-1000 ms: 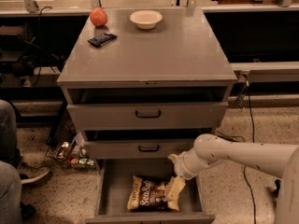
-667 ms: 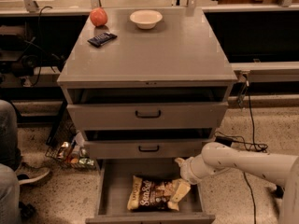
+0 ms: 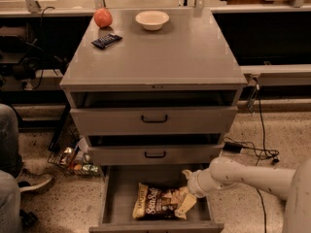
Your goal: Pick brown chip bag from bottom drawer and place on counter
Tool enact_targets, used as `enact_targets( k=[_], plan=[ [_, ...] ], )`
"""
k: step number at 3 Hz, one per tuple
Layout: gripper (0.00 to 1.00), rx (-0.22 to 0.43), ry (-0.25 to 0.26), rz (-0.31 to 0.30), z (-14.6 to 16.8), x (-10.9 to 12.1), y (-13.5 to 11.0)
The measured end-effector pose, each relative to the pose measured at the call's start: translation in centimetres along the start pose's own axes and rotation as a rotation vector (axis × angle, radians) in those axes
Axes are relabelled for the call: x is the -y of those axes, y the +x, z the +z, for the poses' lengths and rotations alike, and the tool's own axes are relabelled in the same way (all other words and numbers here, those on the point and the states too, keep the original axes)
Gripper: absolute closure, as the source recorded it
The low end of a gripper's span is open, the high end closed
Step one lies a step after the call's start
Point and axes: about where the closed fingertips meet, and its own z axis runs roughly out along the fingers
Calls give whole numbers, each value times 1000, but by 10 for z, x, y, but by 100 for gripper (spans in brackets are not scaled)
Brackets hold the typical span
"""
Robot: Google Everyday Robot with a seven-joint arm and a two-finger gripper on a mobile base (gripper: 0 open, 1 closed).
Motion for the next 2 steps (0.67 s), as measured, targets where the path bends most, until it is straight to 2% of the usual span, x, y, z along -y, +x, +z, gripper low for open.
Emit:
enact_targets(
  k=[1, 2],
  plan=[
    [0, 25, 7, 33, 31, 4, 26],
    [0, 35, -3, 39, 73, 9, 37]
  ],
)
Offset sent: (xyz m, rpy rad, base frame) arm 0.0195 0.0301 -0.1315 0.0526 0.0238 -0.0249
